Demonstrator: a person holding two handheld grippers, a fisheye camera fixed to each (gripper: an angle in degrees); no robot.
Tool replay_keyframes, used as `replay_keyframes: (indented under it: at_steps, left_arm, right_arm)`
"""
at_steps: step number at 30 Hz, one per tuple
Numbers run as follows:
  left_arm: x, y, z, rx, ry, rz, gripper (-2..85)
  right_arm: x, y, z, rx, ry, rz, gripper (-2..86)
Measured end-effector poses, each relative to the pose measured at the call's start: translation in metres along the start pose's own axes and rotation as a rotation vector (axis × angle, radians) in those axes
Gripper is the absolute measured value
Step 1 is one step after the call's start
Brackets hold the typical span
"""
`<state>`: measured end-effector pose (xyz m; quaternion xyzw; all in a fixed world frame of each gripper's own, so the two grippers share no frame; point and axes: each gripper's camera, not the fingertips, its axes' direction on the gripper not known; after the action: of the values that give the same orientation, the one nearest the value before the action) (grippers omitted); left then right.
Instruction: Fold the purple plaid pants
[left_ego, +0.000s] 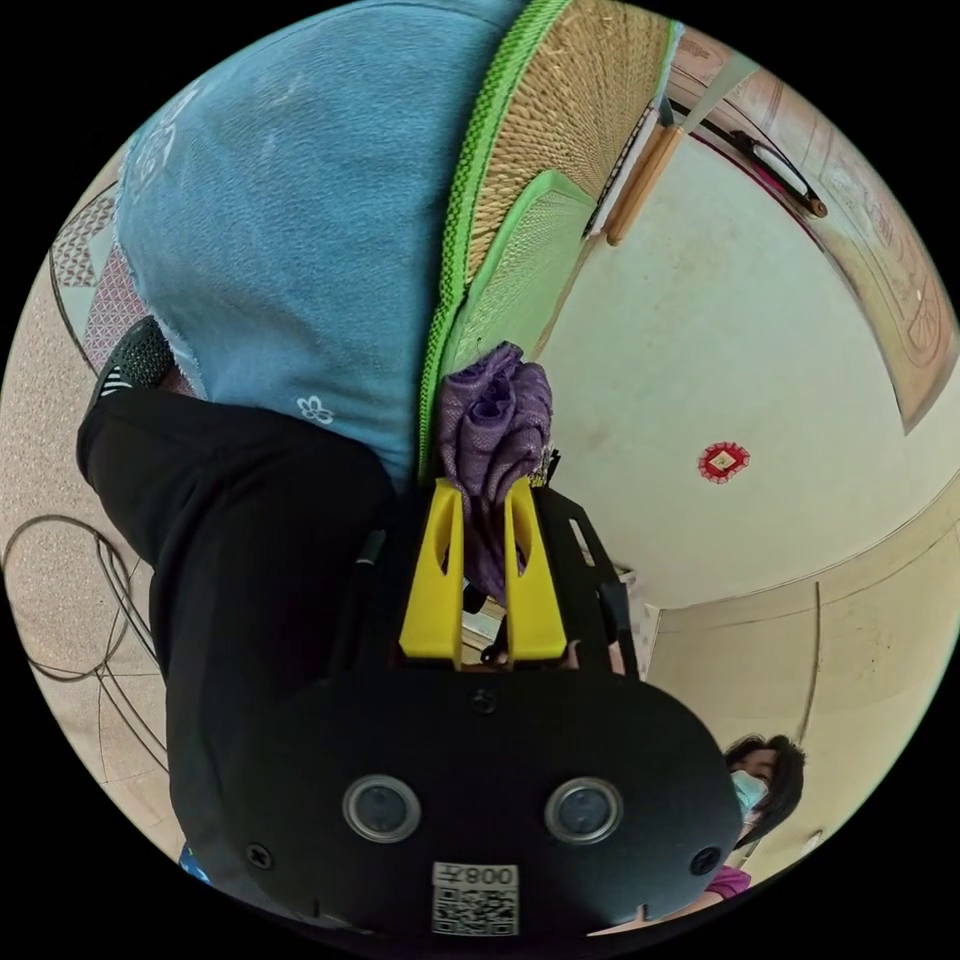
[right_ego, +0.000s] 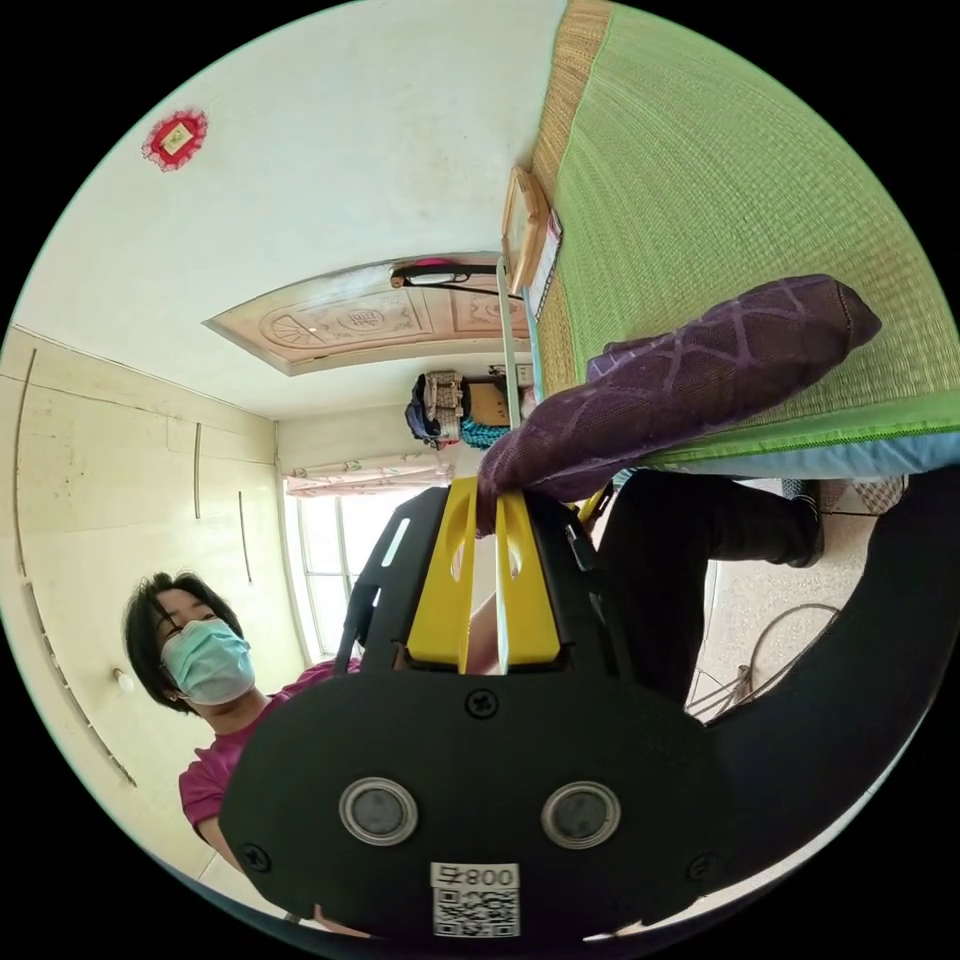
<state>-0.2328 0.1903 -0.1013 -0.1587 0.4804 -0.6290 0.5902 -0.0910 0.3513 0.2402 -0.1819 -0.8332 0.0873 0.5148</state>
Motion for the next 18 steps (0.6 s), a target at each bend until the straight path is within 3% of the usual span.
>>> replay_keyframes:
  at_steps: [11,18]
  left_arm:
    - [0.033,0.022,0.119,-0.038,0.011,0.130,6.2]
    - [0.085,0.024,0.240,-0.136,0.002,0.275,6.0]
  right_arm:
    - [0.049,0.046,-0.113,0.056,-0.031,-0.028,0.8]
    - [0.060,0.075,-0.187,0.135,-0.082,-0.112,0.8]
